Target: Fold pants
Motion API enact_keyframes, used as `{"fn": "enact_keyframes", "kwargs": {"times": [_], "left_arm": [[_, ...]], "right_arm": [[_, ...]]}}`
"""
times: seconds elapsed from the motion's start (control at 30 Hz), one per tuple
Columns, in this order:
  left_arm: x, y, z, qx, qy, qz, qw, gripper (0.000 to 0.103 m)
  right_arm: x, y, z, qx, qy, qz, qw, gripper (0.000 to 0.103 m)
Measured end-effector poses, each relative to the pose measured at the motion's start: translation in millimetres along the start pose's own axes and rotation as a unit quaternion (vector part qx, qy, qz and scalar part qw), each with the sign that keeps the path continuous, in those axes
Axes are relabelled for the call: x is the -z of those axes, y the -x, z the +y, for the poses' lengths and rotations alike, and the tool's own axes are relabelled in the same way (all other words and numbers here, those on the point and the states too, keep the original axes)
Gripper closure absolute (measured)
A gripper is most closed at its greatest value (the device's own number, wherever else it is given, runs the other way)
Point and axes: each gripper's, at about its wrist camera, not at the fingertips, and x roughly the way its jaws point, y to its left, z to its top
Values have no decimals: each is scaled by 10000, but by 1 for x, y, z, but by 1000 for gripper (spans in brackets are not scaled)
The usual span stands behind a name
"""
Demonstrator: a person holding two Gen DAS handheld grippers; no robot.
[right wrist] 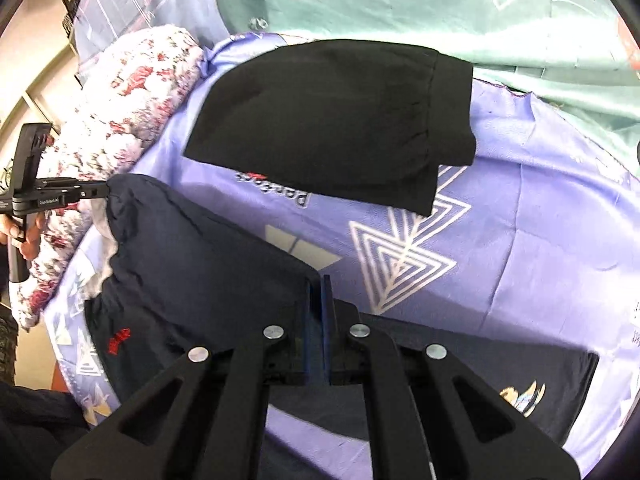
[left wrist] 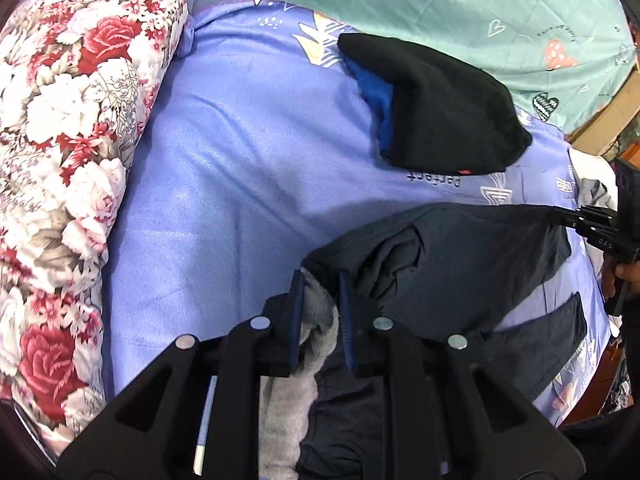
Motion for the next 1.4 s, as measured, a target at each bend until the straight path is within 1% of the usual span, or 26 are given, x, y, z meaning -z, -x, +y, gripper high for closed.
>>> {"fn": "enact_keyframes", "kwargs": {"times": [0.2, 0.43, 0.5, 0.6, 0.67, 0.7, 0.73, 0.77, 0.8, 0.87, 0.9, 0.93, 0.97, 1.0, 1.03, 1.07, 1.1, 1.13, 1.17, 1.2, 1.23, 1.27, 1.3, 1.33, 1.37, 1.4], "left_arm": [[3, -9, 2, -73, 146, 61, 9998, 86], [-14, -51, 7, -443, 528, 284, 9972, 86], [-17, -58, 8, -497, 584, 339, 9965, 86], [-20, -65, 9, -550, 512, 394, 9964, 86], [-20, -69, 13, -572, 505, 462, 9960, 83], [-21, -71, 17, -569, 534, 499, 9957, 78], [-22, -72, 19, -569, 576, 514, 9954, 74], [-22, -71, 22, -567, 625, 505, 9952, 72], [-22, -71, 23, -569, 639, 484, 9952, 72], [-20, -71, 26, -608, 645, 463, 9950, 72], [-19, -73, 28, -599, 651, 500, 9948, 72], [-18, -74, 29, -602, 664, 532, 9946, 72], [-16, -77, 31, -636, 681, 579, 9940, 72], [-15, -80, 31, -665, 686, 622, 9935, 72], [-14, -82, 32, -688, 685, 648, 9932, 72], [-13, -83, 32, -711, 681, 666, 9929, 72], [-13, -85, 32, -736, 679, 686, 9926, 72], [-13, -86, 32, -749, 684, 698, 9924, 72], [-14, -86, 32, -750, 687, 704, 9923, 71], [-15, -86, 31, -771, 682, 704, 9922, 71], [-16, -86, 30, -793, 670, 701, 9921, 71], [-19, -87, 29, -812, 646, 693, 9922, 71], [-21, -87, 27, -817, 627, 683, 9923, 71], [-23, -86, 26, -802, 608, 667, 9927, 71], [-25, -86, 25, -778, 588, 647, 9931, 71], [-26, -85, 25, -756, 565, 637, 9935, 69]], "right_arm": [[-2, -25, 3, 287, -78, 87, 9995, 99], [-19, -82, -5, 901, -329, 250, 9951, 99], [-20, -90, -8, 899, -423, 296, 9946, 99], [-18, -92, -16, 739, -542, 276, 9954, 98], [-16, -92, -29, 582, -731, 426, 9947, 91], [-15, -85, -38, 664, -883, 463, 9928, 71], [-12, -76, -46, 762, -994, 331, 9916, 58], [-6, -61, -58, 721, -1111, 109, 9911, 58], [-1, -54, -68, 615, -1200, 74, 9908, 58], [15, -47, -91, 357, -1463, 192, 9884, 63], [26, -48, -103, 132, -1549, 402, 9870, 73], [37, -50, -114, 138, -1542, 601, 9861, 78], [43, -50, -119, 242, -1536, 689, 9854, 79], [50, -48, -132, 318, -1554, 686, 9849, 91], [54, -43, -144, 409, -1622, 622, 9840, 96], [56, -36, -157, 585, -1754, 509, 9814, 97], [60, -27, -176, 1016, -2007, 376, 9736, 101], [64, -19, -196, 1246, -2326, 215, 9643, 103], [66, -14, -206, 1171, -2586, 100, 9588, 103], [65, -7, -211, 1839, -2775, 38, 9430, 103], [58, -3, -206, 2860, -2547, 105, 9237, 99], [50, 2, -196, 3488, -2282, -41, 9090, 97], [47, 7, -191, 3322, -2239, -274, 9158, 96], [44, 8, -188, 2620, -2390, -473, 9338, 89], [40, 1, -186, 1856, -2550, -391, 9482, 79], [33, -11, -175, 1426, -2469, -167, 9584, 65]]}}
